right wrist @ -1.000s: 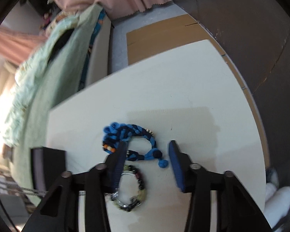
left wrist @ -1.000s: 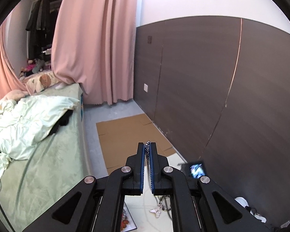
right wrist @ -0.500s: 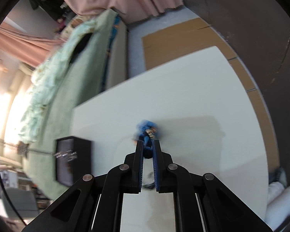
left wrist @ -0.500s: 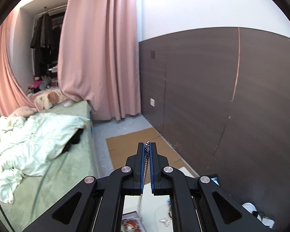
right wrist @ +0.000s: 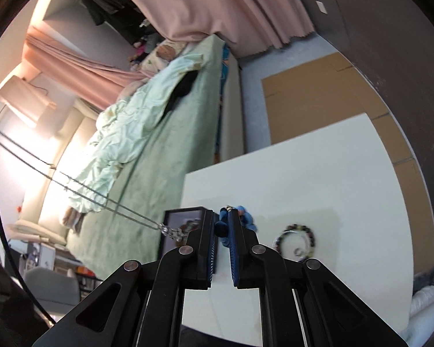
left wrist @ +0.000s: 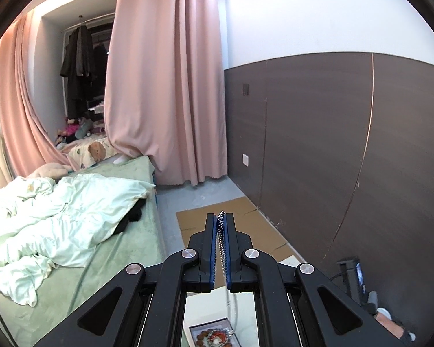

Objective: Organize jewelry
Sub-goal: 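Carry necklace over black box with left tool while right tool grasps blue braided bracelet, then open left tool to drop necklace into box while right tool drops blue bracelet in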

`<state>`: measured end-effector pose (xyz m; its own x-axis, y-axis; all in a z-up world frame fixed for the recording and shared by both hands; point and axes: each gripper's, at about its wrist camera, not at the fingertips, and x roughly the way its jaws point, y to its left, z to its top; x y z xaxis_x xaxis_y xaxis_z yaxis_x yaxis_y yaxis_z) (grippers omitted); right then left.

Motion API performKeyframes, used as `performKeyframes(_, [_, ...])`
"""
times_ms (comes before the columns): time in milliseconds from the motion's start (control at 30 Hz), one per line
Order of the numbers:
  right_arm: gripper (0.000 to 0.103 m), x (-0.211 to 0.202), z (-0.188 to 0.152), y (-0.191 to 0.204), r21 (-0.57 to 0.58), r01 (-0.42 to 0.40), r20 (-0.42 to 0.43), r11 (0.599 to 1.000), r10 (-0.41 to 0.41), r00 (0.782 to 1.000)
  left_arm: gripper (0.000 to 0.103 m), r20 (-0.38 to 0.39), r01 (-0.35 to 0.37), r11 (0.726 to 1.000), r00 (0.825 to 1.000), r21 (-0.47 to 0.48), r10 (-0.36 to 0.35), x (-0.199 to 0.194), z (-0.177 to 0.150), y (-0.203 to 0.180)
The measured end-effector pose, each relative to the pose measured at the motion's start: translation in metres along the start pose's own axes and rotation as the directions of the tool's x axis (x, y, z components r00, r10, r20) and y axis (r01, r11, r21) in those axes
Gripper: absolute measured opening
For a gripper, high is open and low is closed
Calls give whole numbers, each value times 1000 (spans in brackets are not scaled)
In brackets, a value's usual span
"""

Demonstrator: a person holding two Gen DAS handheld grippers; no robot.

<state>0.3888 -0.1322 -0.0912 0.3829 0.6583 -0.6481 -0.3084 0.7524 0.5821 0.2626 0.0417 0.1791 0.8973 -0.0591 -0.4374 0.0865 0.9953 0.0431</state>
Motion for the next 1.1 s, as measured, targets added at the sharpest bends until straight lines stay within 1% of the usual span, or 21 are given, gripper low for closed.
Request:
performKeyframes(133, [11,0,-3,15,-22,-17,-1,1000,17,1000,4,-25,4,1000,1000,-4,-4,7,-11,4])
performKeyframes(333, [11,3,-11,27,-46,-34,-12,998,34,999,4,-87,2,999,996,-37,-6,27,-38,17])
performKeyframes(533, [11,8,-17,40,-68,-41,-26,997,39,999,4,-149,-1,997,989,-80,-11,48,-68,32])
performKeyframes(733, [11,10,-18,51,-82,-54,-28,995,52,998,4,-202,-1,993,979,-116,-23,63,-97,36])
performKeyframes(900, [11,15,-17,59,-91,-57,-27,994,55,998,5,-256,13,987,965,-160,-54,83,-130,38])
performKeyframes(1000, [11,17,-16,64,-94,-58,-30,994,56,998,5,-296,38,978,950,-204,-99,97,-150,38])
performKeyframes(1067, [11,19,-16,66,-95,-56,-32,994,53,998,6,-317,70,969,937,-236,-145,107,-163,38])
performKeyframes(1100, [11,20,-16,67,-96,-53,-33,994,50,998,6,-337,80,964,927,-254,-166,113,-171,39])
